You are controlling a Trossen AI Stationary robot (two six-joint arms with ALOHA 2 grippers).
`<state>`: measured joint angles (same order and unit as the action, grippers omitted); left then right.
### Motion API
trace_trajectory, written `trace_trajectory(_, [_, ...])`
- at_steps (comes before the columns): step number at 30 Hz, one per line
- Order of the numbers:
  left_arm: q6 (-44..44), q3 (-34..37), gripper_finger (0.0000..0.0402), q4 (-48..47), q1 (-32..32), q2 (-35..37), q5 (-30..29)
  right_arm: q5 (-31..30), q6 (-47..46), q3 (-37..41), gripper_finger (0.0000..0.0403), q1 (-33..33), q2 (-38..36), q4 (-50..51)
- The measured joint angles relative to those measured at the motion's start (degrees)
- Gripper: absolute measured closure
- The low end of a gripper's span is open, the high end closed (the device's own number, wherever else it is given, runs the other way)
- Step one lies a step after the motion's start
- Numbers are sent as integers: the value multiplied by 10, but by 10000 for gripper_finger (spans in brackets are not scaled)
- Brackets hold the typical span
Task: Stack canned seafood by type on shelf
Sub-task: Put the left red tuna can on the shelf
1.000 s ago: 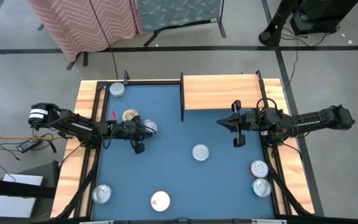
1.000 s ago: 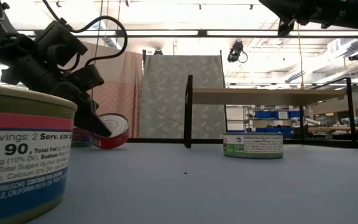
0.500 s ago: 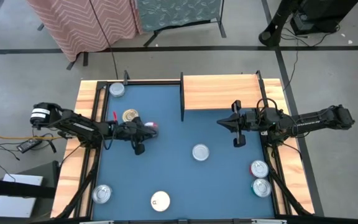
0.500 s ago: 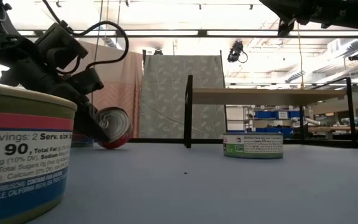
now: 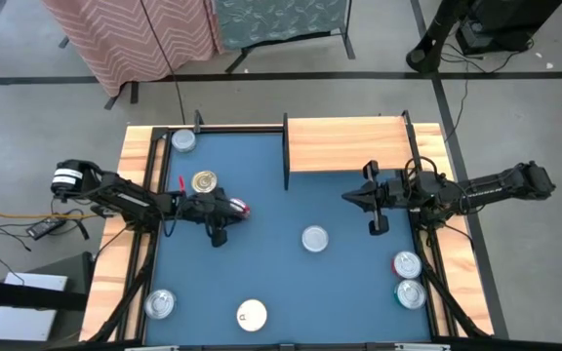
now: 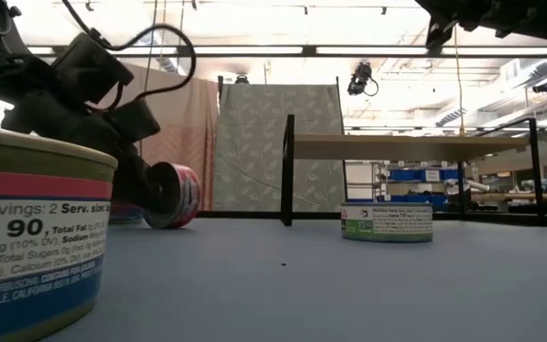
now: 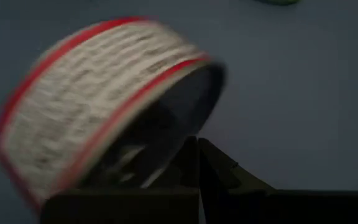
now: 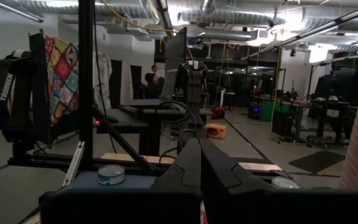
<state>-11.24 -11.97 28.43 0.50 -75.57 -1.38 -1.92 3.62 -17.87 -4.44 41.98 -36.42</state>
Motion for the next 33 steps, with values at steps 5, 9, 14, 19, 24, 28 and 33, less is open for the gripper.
trace_trajectory(5, [-27,0,401,10,-32,0,0,-1,0,0,398,-1,0,-1])
trace_trajectory(9, [-46,0,401,31,-61,0,11,-2,0,0,398,-1,0,-5])
trace_trajectory(14, [-51,-3,401,157,-87,3,47,-4,0,0,398,-1,0,-4])
trace_trajectory(19, [11,-39,386,235,-93,3,69,-15,0,0,398,-1,0,-13])
trace_trajectory(24, [116,-86,350,191,-87,3,71,-15,-7,0,398,-1,0,-13])
trace_trajectory(28, [192,-140,310,48,-68,32,54,-15,-17,0,398,-1,0,-5])
trace_trajectory(33, [261,-234,258,-212,-55,99,-11,-15,-18,0,398,-1,0,8])
